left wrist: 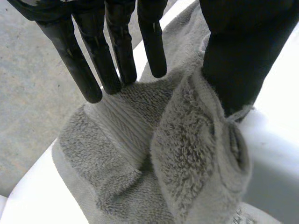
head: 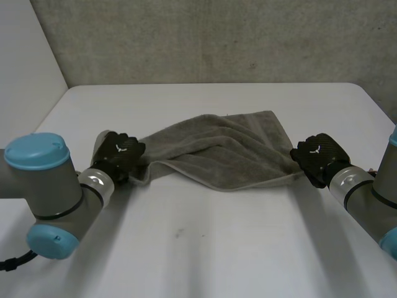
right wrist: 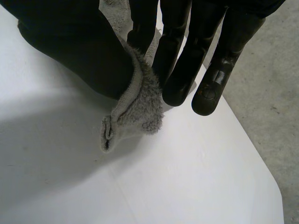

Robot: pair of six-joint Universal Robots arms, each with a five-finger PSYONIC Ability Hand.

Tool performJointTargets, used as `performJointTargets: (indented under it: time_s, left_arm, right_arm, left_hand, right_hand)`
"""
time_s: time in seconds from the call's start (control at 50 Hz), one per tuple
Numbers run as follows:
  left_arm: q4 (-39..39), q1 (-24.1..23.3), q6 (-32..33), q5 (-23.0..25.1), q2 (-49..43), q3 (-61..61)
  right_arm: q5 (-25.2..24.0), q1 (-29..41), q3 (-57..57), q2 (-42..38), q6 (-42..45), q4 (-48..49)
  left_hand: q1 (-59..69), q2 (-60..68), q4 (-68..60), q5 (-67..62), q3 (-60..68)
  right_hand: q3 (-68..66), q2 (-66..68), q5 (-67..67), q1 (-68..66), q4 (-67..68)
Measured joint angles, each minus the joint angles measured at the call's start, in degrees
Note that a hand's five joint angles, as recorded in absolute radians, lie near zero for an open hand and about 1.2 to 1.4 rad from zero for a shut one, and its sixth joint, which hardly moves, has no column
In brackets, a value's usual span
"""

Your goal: Fold the towel.

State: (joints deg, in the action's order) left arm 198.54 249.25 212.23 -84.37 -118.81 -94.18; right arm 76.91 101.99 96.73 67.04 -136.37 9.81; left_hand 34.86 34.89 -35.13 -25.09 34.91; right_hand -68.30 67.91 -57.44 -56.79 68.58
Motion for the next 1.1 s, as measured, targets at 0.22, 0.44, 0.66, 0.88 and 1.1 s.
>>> performJointTargets:
  time_s: [0.22, 0.44, 0.66, 0.88, 1.1]
  left_arm:
    - [-0.03, -3.63, 0.13, -0.13, 3.55, -3.4]
    - [-0.92, -6.88, 0.01, -7.25, 5.65, -7.82]
    - [-0.88, -6.15, -0.44, -14.61, 2.71, -8.62]
    - [-0.94, -3.93, -0.5, -14.1, 0.5, -7.46]
    - [-1.56, -1.63, -0.38, -12.81, -1.54, -6.71]
  right_arm:
    - [0.31, -0.65, -0.45, 0.05, 0.05, 0.04]
    - [0.79, -2.56, -0.93, 0.27, 0.05, -0.04]
    - [0.8, -2.53, -0.84, 0.13, -0.08, -0.12]
    - [0.82, -2.66, -1.08, -0.04, -0.13, -0.08]
    - [0.78, -2.61, -0.93, -0.39, -0.03, -0.14]
  left_hand:
    - [-5.6, -5.95, 6.21, 6.29, -5.83]
    - [-3.96, -4.07, 4.26, 4.23, -4.11]
    - [-0.74, -0.85, 1.06, 1.13, -0.89]
    - [-3.85, -4.07, 4.34, 4.34, -4.02]
    - [-4.61, -4.66, 4.97, 4.92, -4.63]
  right_hand:
    - [0.0, 0.0, 0.0, 0.0, 0.0]
    - [0.0, 0.0, 0.0, 0.0, 0.0]
    - [0.0, 0.0, 0.0, 0.0, 0.0]
    - [0.0, 0.0, 0.0, 0.0, 0.0]
    - [0.0, 0.0, 0.0, 0.0, 0.0]
